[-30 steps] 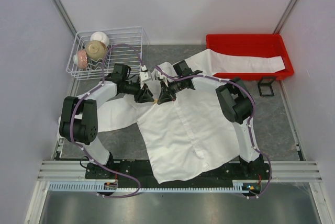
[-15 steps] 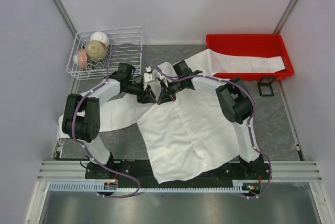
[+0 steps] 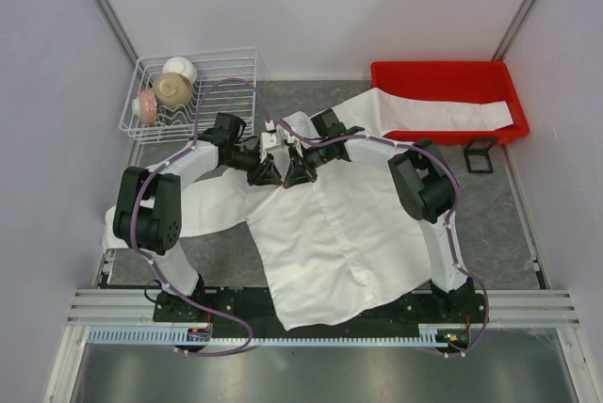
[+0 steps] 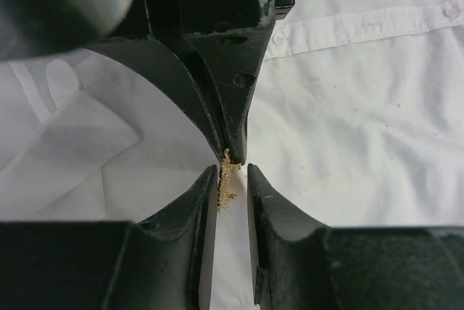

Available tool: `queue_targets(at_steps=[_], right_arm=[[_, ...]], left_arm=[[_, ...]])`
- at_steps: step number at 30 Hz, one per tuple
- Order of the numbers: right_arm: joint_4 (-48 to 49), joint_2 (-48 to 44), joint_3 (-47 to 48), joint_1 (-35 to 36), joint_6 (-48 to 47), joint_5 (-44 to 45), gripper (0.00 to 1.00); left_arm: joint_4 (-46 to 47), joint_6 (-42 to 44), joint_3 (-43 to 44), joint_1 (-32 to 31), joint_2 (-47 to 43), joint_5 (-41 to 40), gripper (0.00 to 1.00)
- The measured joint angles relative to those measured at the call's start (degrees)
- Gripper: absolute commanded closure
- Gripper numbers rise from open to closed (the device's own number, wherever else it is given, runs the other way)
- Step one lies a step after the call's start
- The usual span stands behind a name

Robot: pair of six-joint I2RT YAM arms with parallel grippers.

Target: Pin the brooch onto the clothing

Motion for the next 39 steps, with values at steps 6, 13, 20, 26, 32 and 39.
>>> queue_targets(at_steps=[6,13,20,26,32,39], right_arm=[[-0.2,0.0,0.0,0.1,0.0,-0.3,1.00],[-0.2,0.0,0.2,0.2,0.0,-0.5,0.98],[-0.7,0.0,0.5,0.2,0.3,-0.6,0.83],[-0.6,0.0,1.0,0.1,1.2,-0.7,0.73],[0.3,0.0,1.7,0.2,1.8,-0.7,0.73],[0.6,0.0,1.9,0.2,2.8,-0.8,0.69]], left_arm=[[0.0,0.0,0.2,-0.3,0.0,-1.1,0.82],[-0.2,0.0,0.4,-0.2,0.0,-1.4,0.98],[-0.6,-1.7,0.6,-0.2,0.0,-0.9,0.98],[-0.3,-5.0,0.6,0.9,0.0,0.9,0.98],[0.5,-6.7,0.6,2.4,0.0,2.7,0.98],[0.6,-6.9,0.5,2.9,0.0,3.9,0.98]])
